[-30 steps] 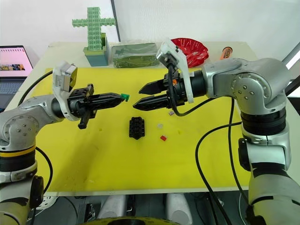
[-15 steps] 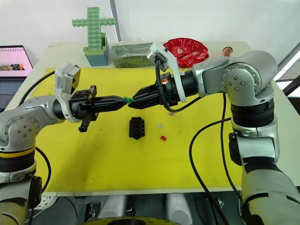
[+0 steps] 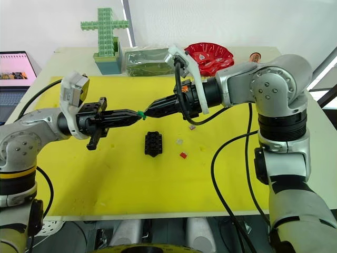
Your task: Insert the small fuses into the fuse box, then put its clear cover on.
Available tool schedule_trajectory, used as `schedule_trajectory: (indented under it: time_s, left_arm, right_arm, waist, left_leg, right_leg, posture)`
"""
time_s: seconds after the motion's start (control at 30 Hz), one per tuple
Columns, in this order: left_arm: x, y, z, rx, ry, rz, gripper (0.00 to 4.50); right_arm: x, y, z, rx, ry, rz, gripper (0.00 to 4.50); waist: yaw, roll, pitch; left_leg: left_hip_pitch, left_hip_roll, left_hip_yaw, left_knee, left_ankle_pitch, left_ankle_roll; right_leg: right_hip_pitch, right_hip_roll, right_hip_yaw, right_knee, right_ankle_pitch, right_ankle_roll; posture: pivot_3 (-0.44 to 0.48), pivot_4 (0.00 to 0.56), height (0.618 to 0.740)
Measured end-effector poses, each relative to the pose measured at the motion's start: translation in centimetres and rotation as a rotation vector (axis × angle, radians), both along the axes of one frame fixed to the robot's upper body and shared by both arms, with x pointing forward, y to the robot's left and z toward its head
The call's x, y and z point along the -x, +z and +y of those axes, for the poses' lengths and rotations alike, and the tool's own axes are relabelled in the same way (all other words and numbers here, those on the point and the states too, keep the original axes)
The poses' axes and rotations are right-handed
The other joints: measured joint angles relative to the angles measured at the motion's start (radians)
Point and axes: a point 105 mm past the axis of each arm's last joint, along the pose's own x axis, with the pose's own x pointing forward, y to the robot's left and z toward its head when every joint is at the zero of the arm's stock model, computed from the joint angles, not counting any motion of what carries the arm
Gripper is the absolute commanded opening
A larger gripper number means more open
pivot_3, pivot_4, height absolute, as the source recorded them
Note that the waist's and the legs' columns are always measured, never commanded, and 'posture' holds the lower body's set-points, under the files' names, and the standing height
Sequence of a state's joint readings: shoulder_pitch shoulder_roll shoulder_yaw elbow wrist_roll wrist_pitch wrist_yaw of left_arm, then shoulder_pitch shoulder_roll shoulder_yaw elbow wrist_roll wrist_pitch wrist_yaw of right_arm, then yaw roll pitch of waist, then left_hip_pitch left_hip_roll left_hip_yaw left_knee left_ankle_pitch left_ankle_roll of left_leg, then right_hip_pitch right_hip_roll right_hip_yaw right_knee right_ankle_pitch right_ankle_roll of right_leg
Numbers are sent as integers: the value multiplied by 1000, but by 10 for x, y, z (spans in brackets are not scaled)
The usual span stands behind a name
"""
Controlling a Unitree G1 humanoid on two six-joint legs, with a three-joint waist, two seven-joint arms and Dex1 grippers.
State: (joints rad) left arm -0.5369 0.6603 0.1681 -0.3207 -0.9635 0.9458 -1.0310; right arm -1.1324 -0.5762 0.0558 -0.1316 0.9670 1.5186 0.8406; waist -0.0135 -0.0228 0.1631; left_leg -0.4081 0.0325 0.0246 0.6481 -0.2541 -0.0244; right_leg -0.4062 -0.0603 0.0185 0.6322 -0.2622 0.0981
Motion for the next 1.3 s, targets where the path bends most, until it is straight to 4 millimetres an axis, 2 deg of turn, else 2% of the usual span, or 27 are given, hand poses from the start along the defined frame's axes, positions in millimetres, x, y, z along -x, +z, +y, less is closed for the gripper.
schedule_trajectory:
  time_s: [1.3]
  left_arm:
    - [-1,-2,-2,-1,0,0,0]
  right_arm:
    - [2,-1,0,31,7,-112,69]
  waist:
    - [0,0,0]
  left_leg:
    - [0,0,0,0,0,0]
  right_leg:
    - [0,0,0,-1,0,0]
  posture:
    - [0,150,740]
